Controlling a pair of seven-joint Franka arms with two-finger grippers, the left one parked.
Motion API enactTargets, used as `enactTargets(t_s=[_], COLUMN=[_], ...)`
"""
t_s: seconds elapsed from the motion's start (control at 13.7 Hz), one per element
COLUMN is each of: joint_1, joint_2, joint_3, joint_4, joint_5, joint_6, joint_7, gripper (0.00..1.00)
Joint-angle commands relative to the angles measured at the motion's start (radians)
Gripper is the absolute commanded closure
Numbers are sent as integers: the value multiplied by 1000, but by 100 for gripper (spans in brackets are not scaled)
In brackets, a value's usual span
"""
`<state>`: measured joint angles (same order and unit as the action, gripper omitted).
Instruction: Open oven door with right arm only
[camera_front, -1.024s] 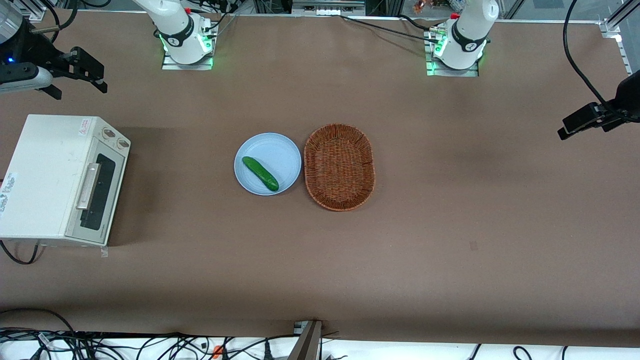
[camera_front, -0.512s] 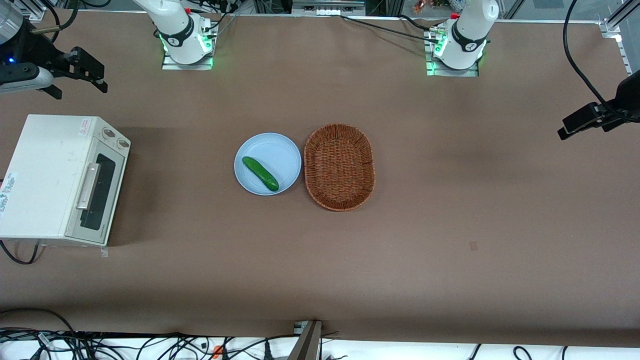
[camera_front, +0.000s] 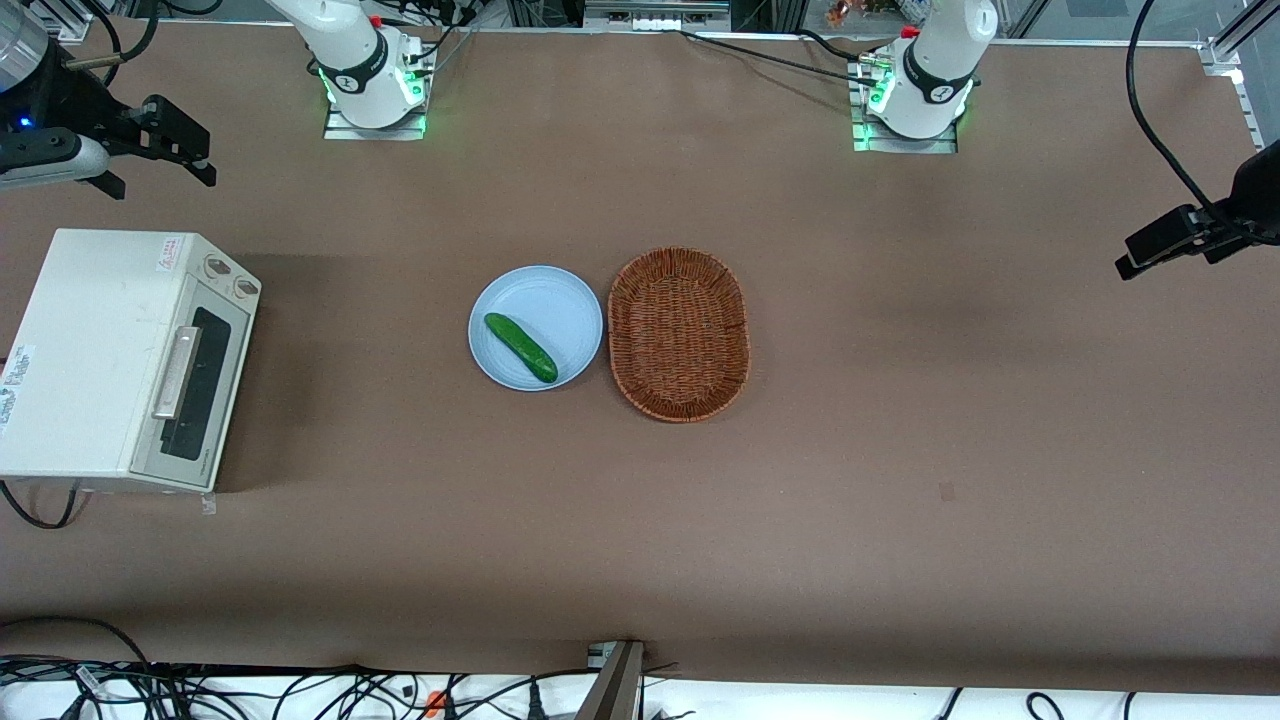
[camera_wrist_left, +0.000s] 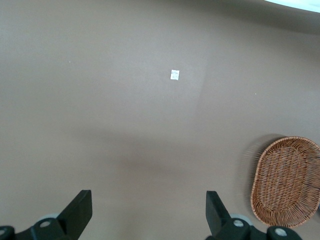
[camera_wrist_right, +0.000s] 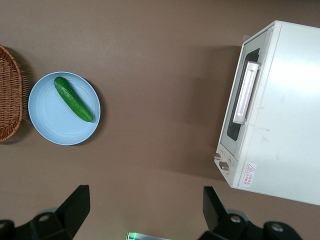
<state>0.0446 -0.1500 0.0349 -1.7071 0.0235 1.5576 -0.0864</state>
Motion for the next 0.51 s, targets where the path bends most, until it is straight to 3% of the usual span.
enactTargets(t_s=[0.0,0.44], joint_1=[-9,-11], joint_2=[-5,0], joint_3=[8,6], joint_4=[-6,-6], joint_5=[-13,-20], joint_6=[-5,1], joint_7=[-1,-1], gripper=[0,3])
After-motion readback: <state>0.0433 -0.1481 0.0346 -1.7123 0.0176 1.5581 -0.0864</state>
